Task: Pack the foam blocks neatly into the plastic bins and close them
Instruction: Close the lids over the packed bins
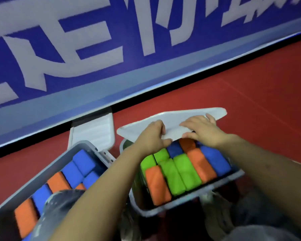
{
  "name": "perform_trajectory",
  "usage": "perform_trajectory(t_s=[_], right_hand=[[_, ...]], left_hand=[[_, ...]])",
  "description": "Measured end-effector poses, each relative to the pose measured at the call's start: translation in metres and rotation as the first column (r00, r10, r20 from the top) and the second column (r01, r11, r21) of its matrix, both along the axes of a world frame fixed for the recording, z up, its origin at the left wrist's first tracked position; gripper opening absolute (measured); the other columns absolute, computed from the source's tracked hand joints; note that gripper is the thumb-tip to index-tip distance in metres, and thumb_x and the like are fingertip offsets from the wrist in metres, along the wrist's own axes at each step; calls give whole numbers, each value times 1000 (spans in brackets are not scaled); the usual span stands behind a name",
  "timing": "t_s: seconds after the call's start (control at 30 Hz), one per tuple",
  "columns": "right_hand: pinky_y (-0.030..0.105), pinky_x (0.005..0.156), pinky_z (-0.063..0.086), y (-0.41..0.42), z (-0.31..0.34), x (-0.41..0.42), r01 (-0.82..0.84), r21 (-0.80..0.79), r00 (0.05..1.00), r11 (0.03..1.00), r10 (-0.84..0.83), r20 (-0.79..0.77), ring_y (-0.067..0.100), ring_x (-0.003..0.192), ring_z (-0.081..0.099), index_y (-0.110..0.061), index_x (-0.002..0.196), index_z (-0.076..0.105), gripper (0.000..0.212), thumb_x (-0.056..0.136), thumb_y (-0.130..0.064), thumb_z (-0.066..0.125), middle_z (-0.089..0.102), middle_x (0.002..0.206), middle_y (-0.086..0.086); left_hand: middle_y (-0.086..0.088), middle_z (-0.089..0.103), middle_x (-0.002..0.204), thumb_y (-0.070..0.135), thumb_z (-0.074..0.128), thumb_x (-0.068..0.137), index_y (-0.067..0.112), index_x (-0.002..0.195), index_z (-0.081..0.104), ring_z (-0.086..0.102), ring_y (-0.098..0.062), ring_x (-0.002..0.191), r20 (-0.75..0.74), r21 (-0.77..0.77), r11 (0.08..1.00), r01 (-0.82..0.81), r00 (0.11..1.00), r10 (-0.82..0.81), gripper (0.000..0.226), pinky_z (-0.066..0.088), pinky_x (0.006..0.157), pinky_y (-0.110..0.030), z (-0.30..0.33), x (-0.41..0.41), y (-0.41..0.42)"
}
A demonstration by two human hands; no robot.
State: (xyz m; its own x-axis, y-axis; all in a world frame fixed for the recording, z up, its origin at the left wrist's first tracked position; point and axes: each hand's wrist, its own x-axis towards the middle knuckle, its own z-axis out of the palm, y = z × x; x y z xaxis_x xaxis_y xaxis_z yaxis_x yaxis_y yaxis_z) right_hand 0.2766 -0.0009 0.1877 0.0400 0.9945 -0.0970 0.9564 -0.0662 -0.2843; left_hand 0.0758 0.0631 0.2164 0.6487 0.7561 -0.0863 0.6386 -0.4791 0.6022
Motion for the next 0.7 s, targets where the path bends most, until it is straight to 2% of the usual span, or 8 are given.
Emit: perform_trajectory(t_s=[0.13,0.23,0.3,0.37,0.43,0.57,0.63,0.7], right_hand=[[44,115,18,-71,-26,26,215,42,955,976,-201,-216,19,142,23,-37,137,45,71,76,-72,46,30,153,-1],[35,116,21,-98,-42,37,441,-171,688,881,-454,-565,21,145,16,-29,142,41,56,90,-46,55,12,158,2],[38,99,42,-104,-51,34,444,-450,299,775,-602,-741,24,132,38,-24,146,34,55,95,-39,50,29,151,-4],[37,78,49,-105,-57,28,322,-708,-274,628,-654,-705,29,117,54,-16,139,43,47,96,-33,52,50,136,3],[36,66,50,-103,-67,33,286,-763,-485,580,-599,-637,30,106,61,-8,130,53,37,96,-23,52,62,121,11],[31,60,51,-108,-82,55,414,-697,-312,586,-628,-713,27,83,64,-7,110,61,21,90,-13,62,67,94,11],[32,72,54,-112,-102,62,477,-616,-34,627,-687,-726,23,90,65,-9,110,60,41,74,-18,77,67,97,7],[35,88,52,-116,-127,67,464,-525,321,714,-687,-652,19,104,62,-13,121,54,86,46,-42,81,65,109,1]], left_hand=[[-5,45,87,22,76,74,25,70,36,46,-24,75,-17,-32,999,-1,1000,0,40,26,61,-30,-16,35,-65],[-9,48,88,23,76,74,18,74,43,51,-29,85,-14,-22,999,-32,999,32,34,31,67,-31,-39,60,-99],[-10,49,90,23,74,76,14,79,46,52,-31,89,-46,-20,999,-36,998,35,30,36,73,-33,-55,79,-117],[-7,43,96,24,73,77,11,88,49,51,-31,92,-71,-44,995,-90,994,86,30,42,81,-37,-69,98,-133],[-4,38,98,22,73,77,6,95,51,50,-30,91,-49,-60,987,-150,988,147,33,43,84,-40,-81,118,-147],[2,34,94,10,72,76,11,91,47,49,-27,87,50,-143,971,-190,979,199,29,39,76,-26,-104,143,-167],[2,40,95,12,72,78,13,92,49,47,-20,88,64,-191,972,-137,986,152,28,33,74,-16,-120,137,-170],[-4,48,106,19,74,79,9,101,56,50,-19,98,60,-203,974,-105,991,119,30,33,81,-12,-134,120,-165]])
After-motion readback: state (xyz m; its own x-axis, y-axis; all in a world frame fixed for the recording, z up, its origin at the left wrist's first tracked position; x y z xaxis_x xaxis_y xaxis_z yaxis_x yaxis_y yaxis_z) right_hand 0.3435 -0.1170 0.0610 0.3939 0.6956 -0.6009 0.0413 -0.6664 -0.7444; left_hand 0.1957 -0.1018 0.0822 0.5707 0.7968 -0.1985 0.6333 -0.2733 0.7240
